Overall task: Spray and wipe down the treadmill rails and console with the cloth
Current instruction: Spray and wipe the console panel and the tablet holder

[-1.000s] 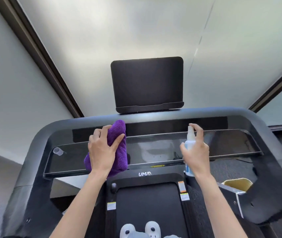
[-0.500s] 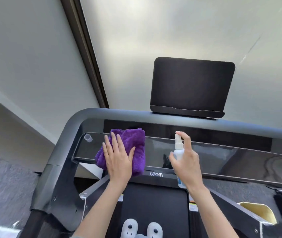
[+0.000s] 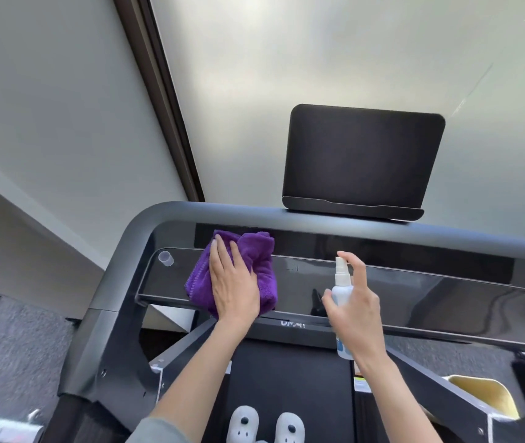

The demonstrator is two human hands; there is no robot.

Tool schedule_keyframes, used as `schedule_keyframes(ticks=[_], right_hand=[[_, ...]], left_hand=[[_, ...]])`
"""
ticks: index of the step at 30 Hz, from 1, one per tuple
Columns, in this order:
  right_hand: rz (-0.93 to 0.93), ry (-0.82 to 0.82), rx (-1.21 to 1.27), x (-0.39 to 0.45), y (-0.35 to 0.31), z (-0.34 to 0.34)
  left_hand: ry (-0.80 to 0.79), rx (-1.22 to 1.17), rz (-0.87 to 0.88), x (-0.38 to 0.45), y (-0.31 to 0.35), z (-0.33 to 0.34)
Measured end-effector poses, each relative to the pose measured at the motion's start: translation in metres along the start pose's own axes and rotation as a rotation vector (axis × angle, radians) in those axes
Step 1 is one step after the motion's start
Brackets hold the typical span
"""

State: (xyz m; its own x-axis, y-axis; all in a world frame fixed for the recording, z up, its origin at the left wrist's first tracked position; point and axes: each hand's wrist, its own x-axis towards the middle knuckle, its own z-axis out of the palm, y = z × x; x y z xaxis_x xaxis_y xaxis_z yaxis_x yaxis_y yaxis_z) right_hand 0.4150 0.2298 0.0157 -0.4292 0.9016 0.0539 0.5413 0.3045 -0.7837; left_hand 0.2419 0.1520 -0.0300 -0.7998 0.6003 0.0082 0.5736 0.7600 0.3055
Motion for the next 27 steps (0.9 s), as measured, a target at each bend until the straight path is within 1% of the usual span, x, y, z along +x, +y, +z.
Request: schedule_keyframes(ticks=[2,5,8,12,15,18,21,25,27], right_hand=[[-0.003,0.007,0.019,0.002,0.0,-0.001],[-0.042,0.015,0.061,0.003,-0.001,-0.001],[-0.073,0.016,0.096,0.005,-0.003,0.0],[-0.06,-0.03,0.118,0.005,-0.001,-0.004],[-0.056,-0.032,0.126,0.002,-0.003,-0.008],[-0.039,-0.035,0.135,0.003,-0.005,-0.009],[-0.023,-0.038,0.136,0.008,-0.006,-0.008],[0.003,-0.013,0.141,0.014,-0.008,-0.005],[0.015,-0.007,0.142,0.015,-0.007,-0.006]], left_hand=[[-0.01,0.038,-0.049,-0.006,-0.006,-0.001],[-0.018,0.085,0.007,-0.001,-0.012,0.0],[0.01,0.054,0.082,0.017,-0.01,-0.002],[0.058,-0.021,0.1,0.037,-0.002,-0.006],[0.051,-0.057,0.129,0.029,-0.008,-0.008],[0.03,-0.053,0.102,0.006,-0.018,-0.01],[0.086,-0.053,0.072,-0.014,-0.022,-0.007],[0.028,0.017,0.019,0.006,-0.018,-0.001],[0.03,0.016,-0.013,0.024,-0.013,-0.001]])
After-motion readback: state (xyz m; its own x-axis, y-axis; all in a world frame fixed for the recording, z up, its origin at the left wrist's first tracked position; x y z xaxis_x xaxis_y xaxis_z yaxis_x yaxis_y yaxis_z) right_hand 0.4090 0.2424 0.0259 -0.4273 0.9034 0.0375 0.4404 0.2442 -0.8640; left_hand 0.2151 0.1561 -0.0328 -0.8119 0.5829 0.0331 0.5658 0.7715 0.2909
